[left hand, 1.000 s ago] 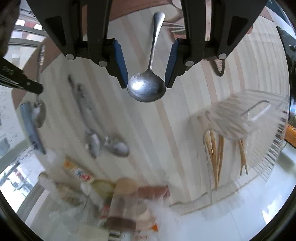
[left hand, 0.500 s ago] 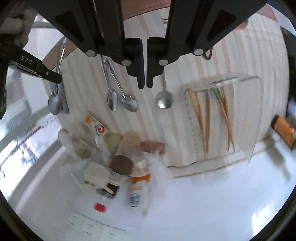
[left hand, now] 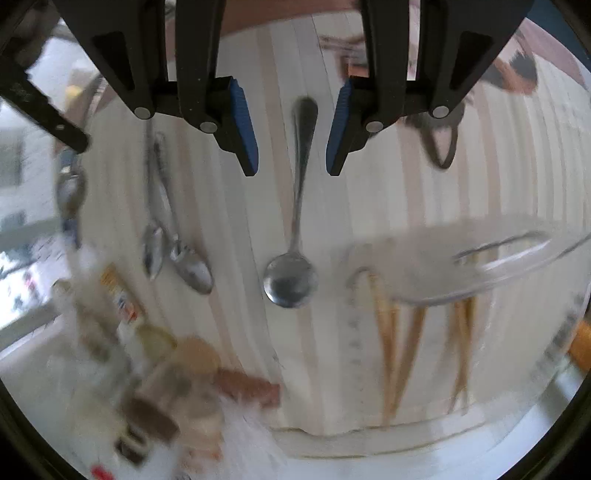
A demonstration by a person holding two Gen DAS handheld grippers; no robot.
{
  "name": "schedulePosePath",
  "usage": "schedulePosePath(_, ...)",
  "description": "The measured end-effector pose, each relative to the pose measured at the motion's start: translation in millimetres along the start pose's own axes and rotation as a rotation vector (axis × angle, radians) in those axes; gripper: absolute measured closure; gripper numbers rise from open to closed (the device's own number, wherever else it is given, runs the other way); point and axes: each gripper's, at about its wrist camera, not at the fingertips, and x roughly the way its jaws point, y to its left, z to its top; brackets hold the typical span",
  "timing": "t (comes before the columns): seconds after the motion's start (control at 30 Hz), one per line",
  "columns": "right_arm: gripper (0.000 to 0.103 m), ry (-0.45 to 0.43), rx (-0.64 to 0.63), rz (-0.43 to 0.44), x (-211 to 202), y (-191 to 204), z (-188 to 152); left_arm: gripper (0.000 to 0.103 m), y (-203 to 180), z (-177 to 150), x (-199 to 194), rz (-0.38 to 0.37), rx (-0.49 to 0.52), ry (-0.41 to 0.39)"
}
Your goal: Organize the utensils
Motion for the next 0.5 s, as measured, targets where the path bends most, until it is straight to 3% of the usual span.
schedulePosePath(0.1, 0.1, 0.011, 0.011, -0.015, 6.1, -7.9, 0.9, 0.071, -8.2, -1.3, 25.5, 0.095, 0.05, 0.055)
schedulePosePath(0.17, 0.1, 0.006, 0.012, -0.029, 5.8, -12.1, 2.7, 0.08, -14.5, -5.7, 24.5, 0.109, 0.088, 0.019)
schedulePosePath(0.2, 0.1, 0.004, 0.012, -0.032, 5.6, -13.4, 3.1, 0.097, -18.0, -7.6, 24.3, 0.115, 0.108, 0.015)
schedulePosePath(0.23, 0.1, 0.0, 0.013, -0.038, 5.3, -15.5, 4.1, 0.1, -20.0, -9.1, 24.6, 0.11, 0.113, 0.022)
schedulePosePath(0.37, 0.1, 0.004, 0.023, -0.04, 7.0, -21.8, 6.4, 0.1, -21.3, -19.7, 23.7, 0.102, 0.118, 0.04)
schedulePosePath(0.5, 0.1, 0.011, 0.01, -0.035, 8.0, -20.8, 5.7, 0.1, -8.7, -51.7, 17.2, 0.095, 0.108, 0.087)
